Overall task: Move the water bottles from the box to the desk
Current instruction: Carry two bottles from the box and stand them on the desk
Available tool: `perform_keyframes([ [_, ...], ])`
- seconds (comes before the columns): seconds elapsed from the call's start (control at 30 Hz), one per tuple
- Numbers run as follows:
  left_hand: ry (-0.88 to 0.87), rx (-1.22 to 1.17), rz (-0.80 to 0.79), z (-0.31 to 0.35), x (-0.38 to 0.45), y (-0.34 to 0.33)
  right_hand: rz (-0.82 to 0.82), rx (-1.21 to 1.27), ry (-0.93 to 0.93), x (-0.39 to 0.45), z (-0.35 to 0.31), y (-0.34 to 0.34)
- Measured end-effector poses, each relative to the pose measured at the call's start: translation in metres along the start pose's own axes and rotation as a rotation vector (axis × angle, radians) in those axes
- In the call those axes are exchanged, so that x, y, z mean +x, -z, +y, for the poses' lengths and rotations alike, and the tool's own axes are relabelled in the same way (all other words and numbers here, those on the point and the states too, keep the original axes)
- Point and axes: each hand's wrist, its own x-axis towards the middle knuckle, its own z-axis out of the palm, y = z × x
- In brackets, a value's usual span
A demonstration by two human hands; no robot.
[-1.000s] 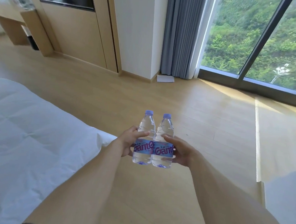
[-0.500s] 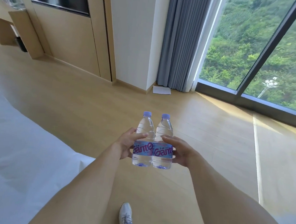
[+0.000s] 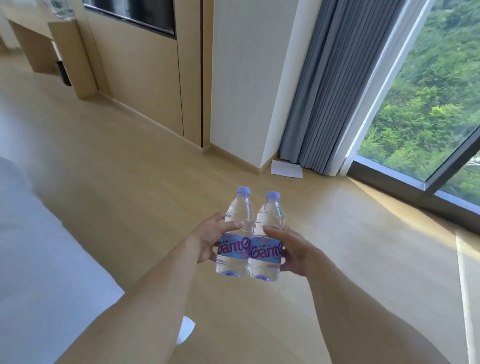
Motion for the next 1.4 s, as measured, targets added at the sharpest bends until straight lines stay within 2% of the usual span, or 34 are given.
perform_keyframes([
  [0.27, -0.002, -0.080, 0.197, 0.049, 0.054, 0.081, -0.249, -0.071, -0.099, 0.136, -0.068, -0.052],
  [0.57, 0.000, -0.216, 0.499, 0.107, 0.137, 0.157, -0.424, -0.243, -0.066, 0.267, -0.175, -0.114],
  [0.8, 0.000, -0.338, 0.649, 0.152, 0.193, 0.192, -0.550, -0.328, -0.078, 0.346, -0.244, -0.143],
  [1.13, -0.047, -0.404, 0.739, 0.193, 0.247, 0.268, -0.659, -0.435, -0.052, 0.439, -0.306, -0.213],
  [1.4, -0.078, -0.418, 0.704, 0.230, 0.317, 0.388, -0.611, -0.458, -0.024, 0.533, -0.361, -0.302],
])
